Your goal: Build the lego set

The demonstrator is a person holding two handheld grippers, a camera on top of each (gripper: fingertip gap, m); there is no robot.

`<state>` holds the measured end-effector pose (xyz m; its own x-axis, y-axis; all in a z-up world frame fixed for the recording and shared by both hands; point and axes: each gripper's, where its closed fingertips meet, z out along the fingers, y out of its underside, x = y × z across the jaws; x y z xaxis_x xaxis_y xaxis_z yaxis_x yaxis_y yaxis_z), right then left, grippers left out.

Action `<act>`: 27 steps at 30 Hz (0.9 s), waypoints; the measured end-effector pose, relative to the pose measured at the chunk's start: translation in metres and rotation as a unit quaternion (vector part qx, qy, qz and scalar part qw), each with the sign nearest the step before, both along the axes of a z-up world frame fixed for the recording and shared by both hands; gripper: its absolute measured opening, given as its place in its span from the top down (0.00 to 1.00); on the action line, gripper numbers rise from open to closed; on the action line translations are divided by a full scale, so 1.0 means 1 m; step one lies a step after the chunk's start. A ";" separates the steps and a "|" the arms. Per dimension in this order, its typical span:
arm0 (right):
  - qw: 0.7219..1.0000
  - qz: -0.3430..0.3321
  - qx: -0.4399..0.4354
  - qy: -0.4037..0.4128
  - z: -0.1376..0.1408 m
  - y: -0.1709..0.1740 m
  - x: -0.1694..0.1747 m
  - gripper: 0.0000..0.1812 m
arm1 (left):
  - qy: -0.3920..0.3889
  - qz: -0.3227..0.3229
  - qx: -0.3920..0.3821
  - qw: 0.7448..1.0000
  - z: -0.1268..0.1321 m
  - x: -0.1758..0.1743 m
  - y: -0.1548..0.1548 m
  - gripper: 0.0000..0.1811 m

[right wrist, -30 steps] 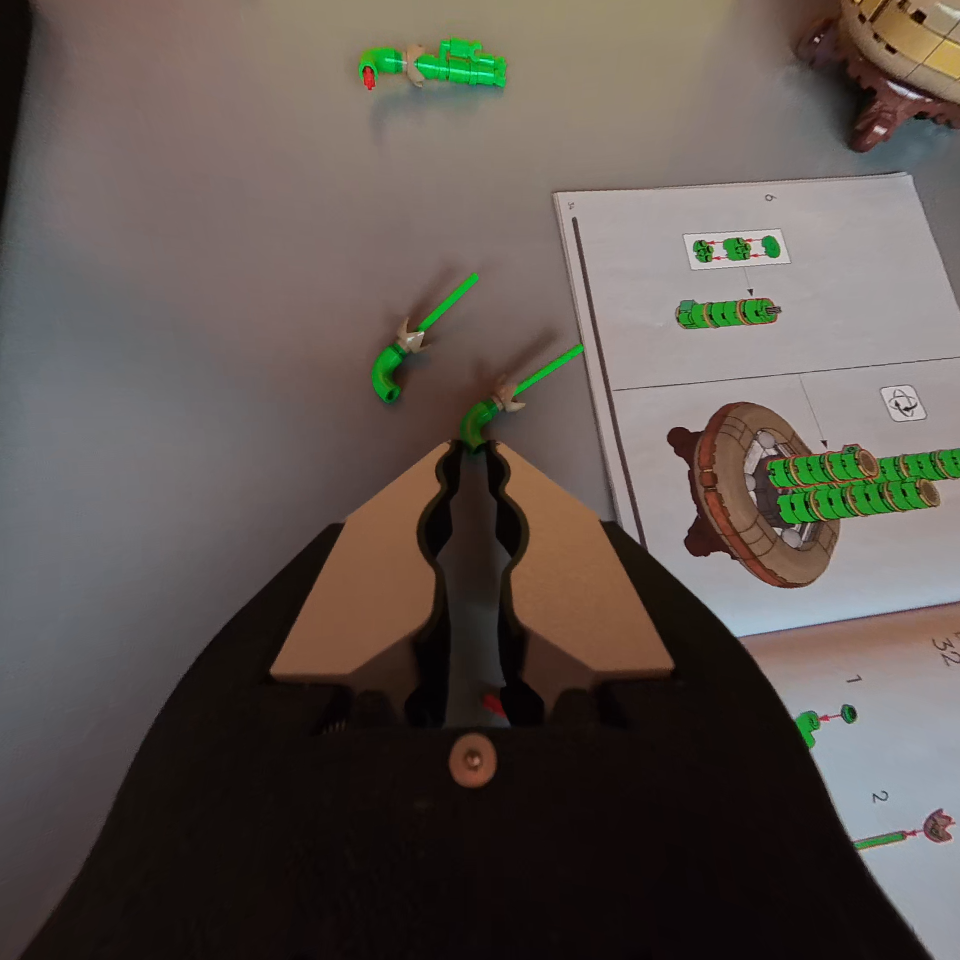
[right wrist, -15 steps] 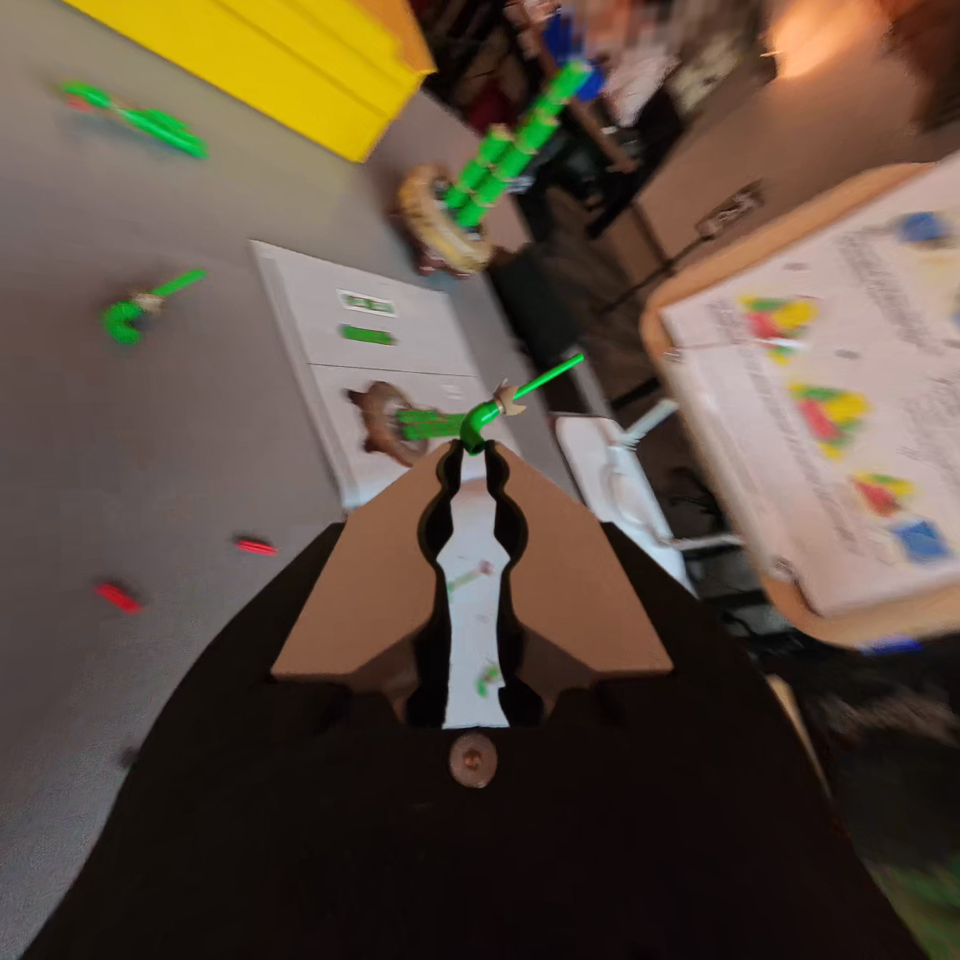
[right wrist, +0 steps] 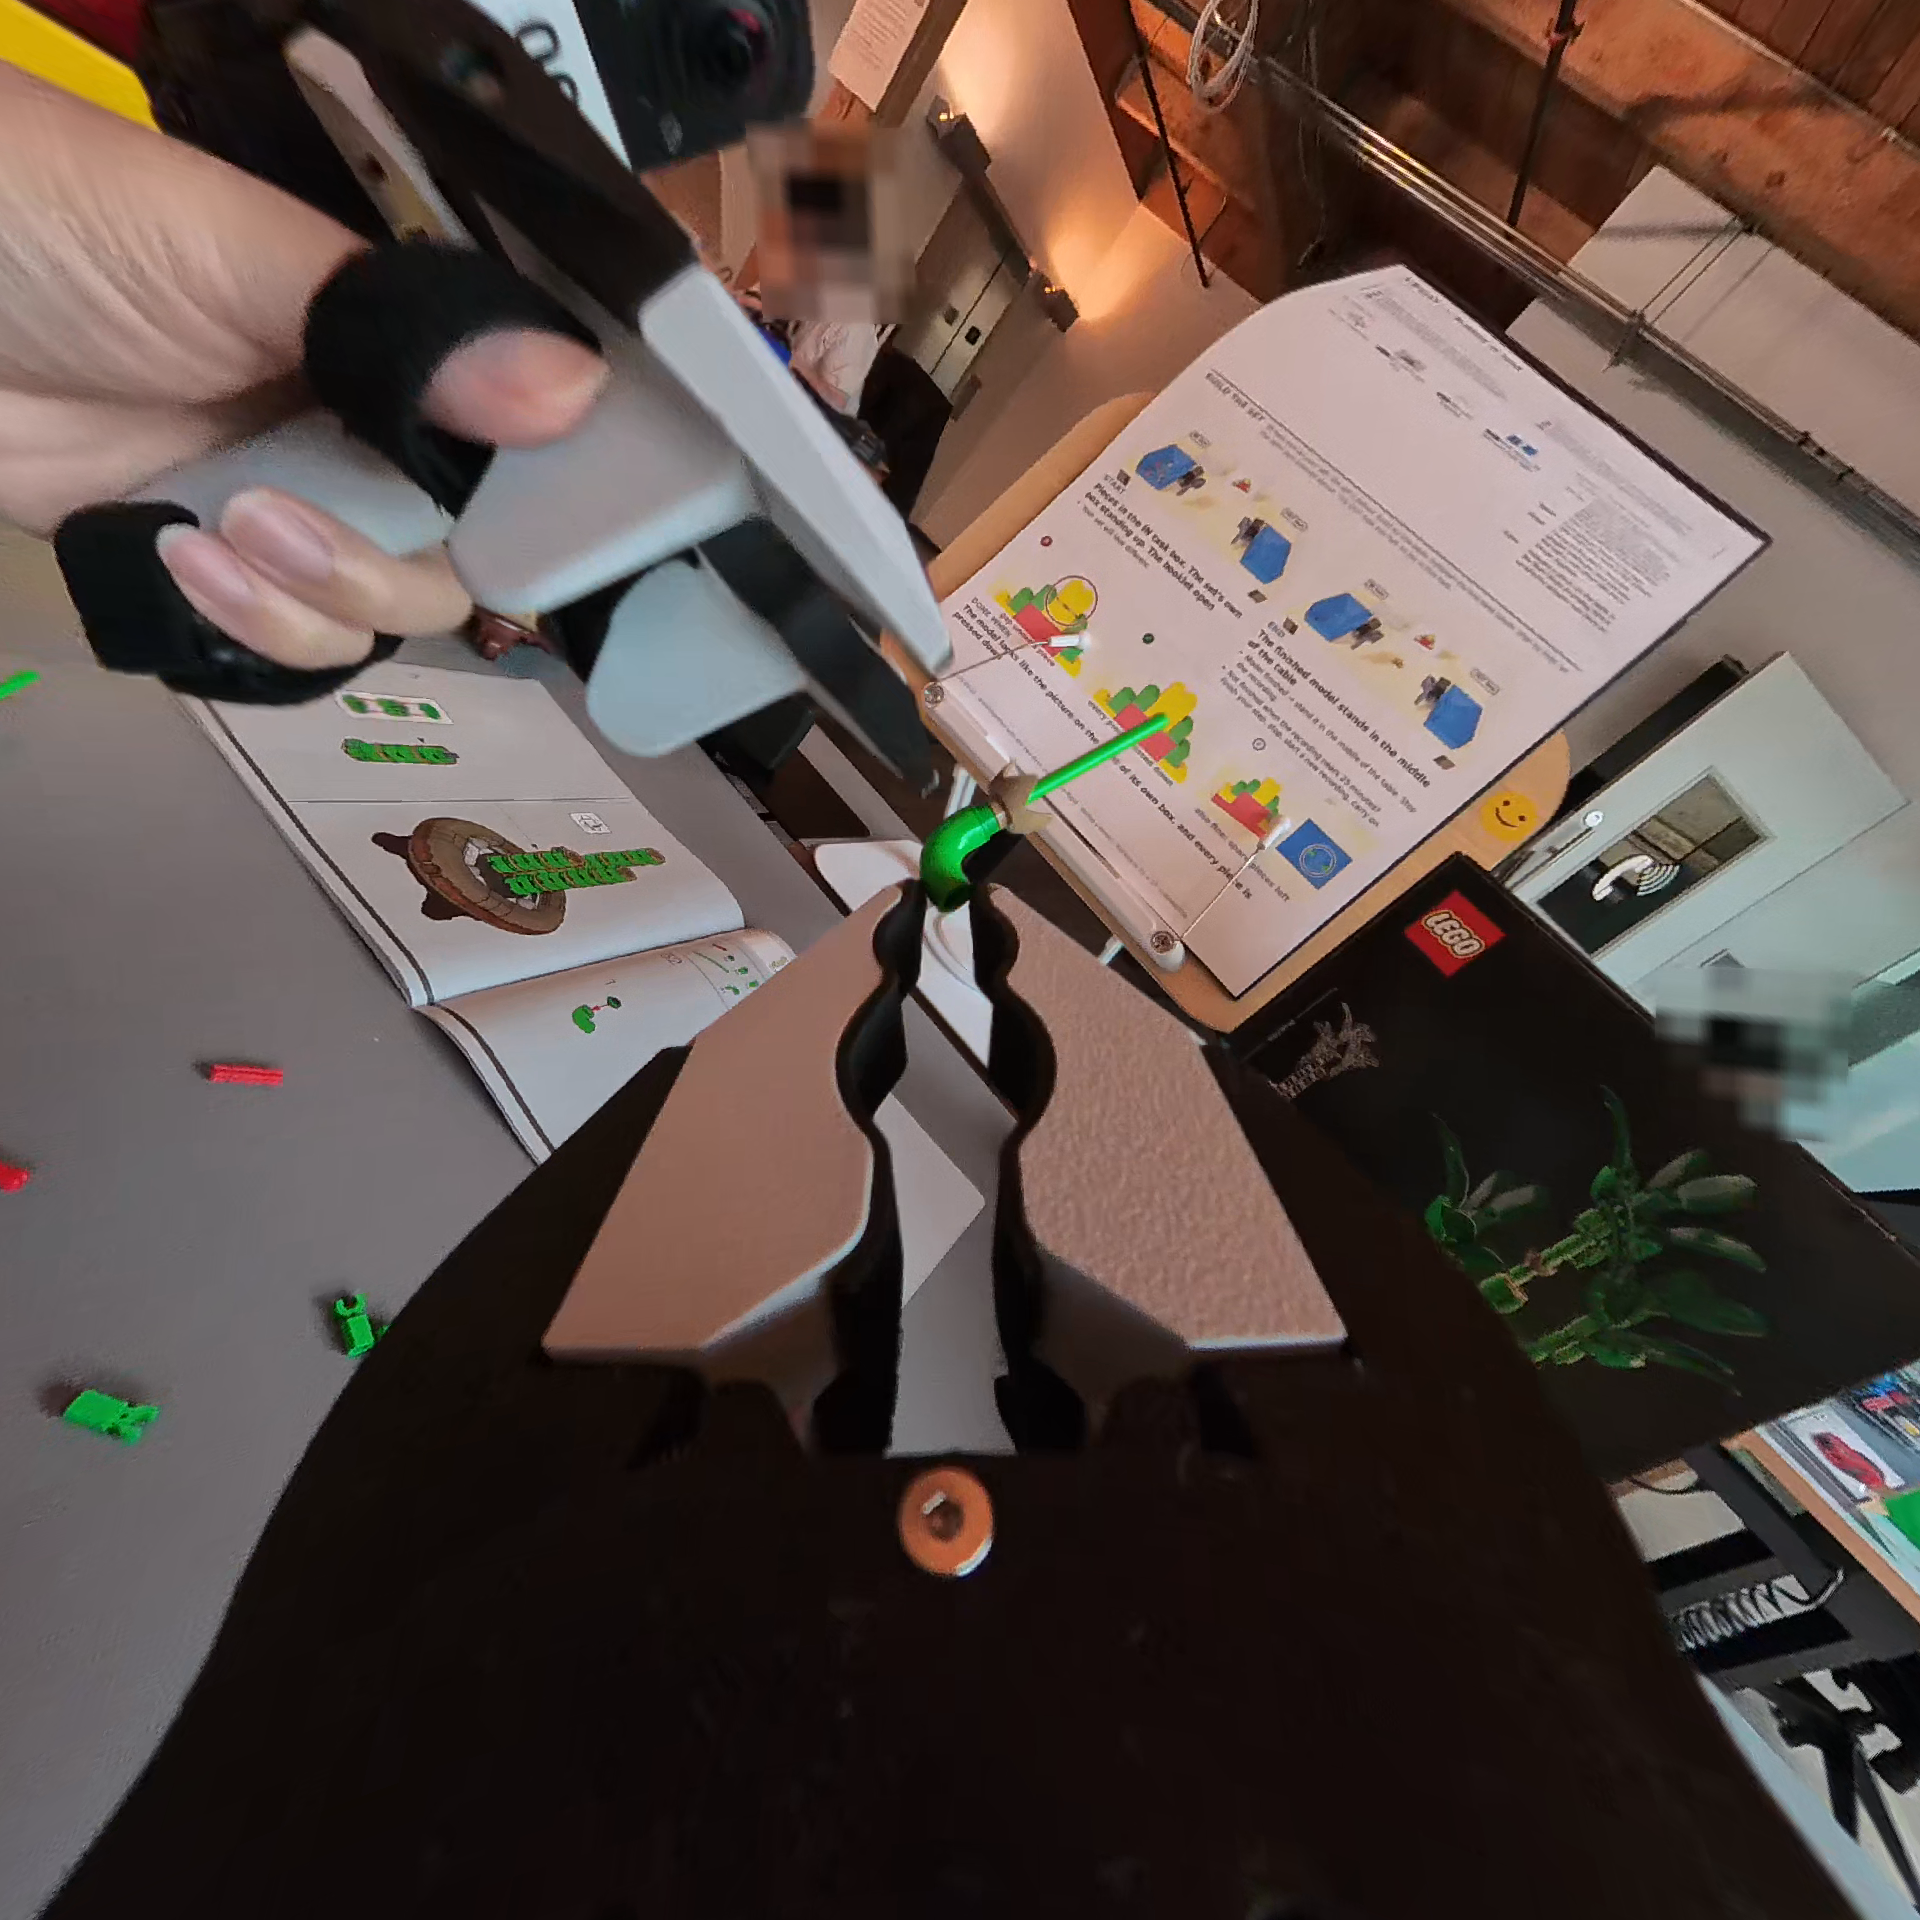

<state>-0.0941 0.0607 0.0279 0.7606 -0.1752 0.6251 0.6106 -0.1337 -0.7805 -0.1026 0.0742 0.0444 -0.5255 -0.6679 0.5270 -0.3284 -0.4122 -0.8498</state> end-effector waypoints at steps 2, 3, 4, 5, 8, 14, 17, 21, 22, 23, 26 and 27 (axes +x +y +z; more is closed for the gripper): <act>1.000 0.007 -0.007 0.000 -0.003 0.003 -0.005 0.95 | 0.003 -0.003 0.011 1.000 -0.009 0.004 -0.006 0.75; 1.000 0.010 -0.008 -0.001 -0.004 0.004 -0.007 0.95 | -0.001 -0.003 0.011 1.000 -0.011 0.005 -0.008 0.76; 1.000 0.011 -0.009 -0.002 -0.005 0.005 -0.009 0.95 | -0.005 -0.004 0.008 1.000 -0.011 0.005 -0.010 0.78; 1.000 0.012 -0.009 -0.006 -0.005 0.006 -0.010 0.95 | -0.009 -0.006 0.004 1.000 -0.011 0.005 -0.011 0.80; 1.000 0.016 -0.008 -0.010 -0.004 0.007 -0.014 0.95 | -0.016 -0.009 -0.001 1.000 -0.011 0.006 -0.010 0.85; 1.000 0.007 -0.004 -0.019 -0.001 0.006 -0.014 0.95 | -0.018 -0.027 -0.023 0.999 -0.007 0.002 -0.009 0.89; 1.000 0.001 -0.001 -0.030 0.001 0.005 -0.013 0.95 | -0.010 -0.028 -0.016 0.999 -0.011 0.003 -0.011 0.89; 0.999 -0.003 -0.005 -0.041 0.000 0.005 -0.013 0.95 | -0.010 -0.040 -0.015 0.999 -0.013 0.002 -0.017 0.94; 0.999 -0.004 -0.006 -0.043 0.000 0.006 -0.013 0.95 | -0.014 -0.040 -0.017 0.999 -0.012 0.002 -0.017 0.96; 0.999 -0.005 -0.006 -0.045 0.000 0.006 -0.013 0.95 | -0.014 -0.038 -0.015 0.999 -0.012 0.002 -0.017 0.96; 0.999 -0.003 -0.005 -0.046 -0.001 0.006 -0.013 0.95 | -0.016 -0.041 -0.003 0.999 -0.013 0.001 -0.017 0.97; 0.999 -0.001 -0.001 -0.048 0.001 0.006 -0.014 0.95 | -0.020 -0.043 0.000 0.999 -0.012 0.000 -0.018 0.97</act>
